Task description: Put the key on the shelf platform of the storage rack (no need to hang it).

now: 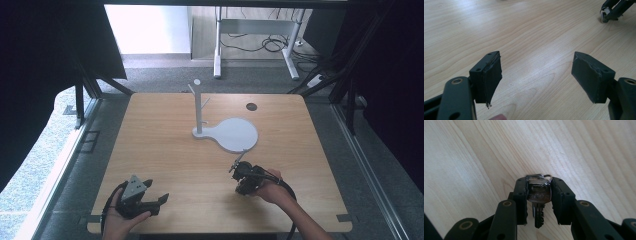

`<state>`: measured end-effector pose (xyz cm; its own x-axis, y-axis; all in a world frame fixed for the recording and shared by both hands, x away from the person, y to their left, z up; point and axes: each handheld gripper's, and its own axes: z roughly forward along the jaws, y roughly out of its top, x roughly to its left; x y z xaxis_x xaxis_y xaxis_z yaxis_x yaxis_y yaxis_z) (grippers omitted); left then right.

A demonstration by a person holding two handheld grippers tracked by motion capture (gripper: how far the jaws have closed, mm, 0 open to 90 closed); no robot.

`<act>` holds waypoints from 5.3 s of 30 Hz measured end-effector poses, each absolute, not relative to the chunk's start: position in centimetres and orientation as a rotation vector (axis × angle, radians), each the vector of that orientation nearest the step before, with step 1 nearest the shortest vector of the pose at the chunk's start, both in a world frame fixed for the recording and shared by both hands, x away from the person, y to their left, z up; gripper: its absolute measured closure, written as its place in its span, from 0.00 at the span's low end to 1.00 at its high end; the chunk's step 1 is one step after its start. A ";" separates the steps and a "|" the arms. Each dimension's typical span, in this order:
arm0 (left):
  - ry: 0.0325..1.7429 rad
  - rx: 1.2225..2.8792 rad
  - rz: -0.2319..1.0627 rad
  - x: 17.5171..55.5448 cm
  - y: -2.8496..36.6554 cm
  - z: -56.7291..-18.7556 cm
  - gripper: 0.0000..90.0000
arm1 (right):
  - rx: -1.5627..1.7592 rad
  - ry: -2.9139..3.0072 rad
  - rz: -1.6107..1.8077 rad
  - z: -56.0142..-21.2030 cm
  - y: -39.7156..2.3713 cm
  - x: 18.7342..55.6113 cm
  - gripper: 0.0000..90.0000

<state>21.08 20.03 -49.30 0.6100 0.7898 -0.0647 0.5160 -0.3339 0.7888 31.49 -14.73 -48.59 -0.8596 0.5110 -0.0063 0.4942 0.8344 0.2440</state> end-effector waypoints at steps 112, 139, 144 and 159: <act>1.040 1.999 0.426 21.1 20.7 -49.1 0.27 | 0.957 2.786 0.388 -40.9 -14.6 40.6 0.75; 1.039 1.999 0.426 21.1 20.7 -49.1 0.27 | 0.999 2.770 0.399 -40.8 -14.8 42.1 0.75; 1.039 2.001 0.430 21.1 20.8 -49.1 0.27 | 1.014 2.764 0.389 -40.7 -14.7 42.9 0.75; 1.040 1.997 0.429 21.1 20.9 -49.0 0.27 | 1.052 2.755 0.390 -41.1 -14.2 44.5 0.75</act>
<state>21.14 20.88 -49.01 0.5999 0.7969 -0.0705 0.5160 -0.3181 0.7954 44.51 -14.19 -41.11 -0.7376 0.6724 -0.0619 0.6288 0.7174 0.3000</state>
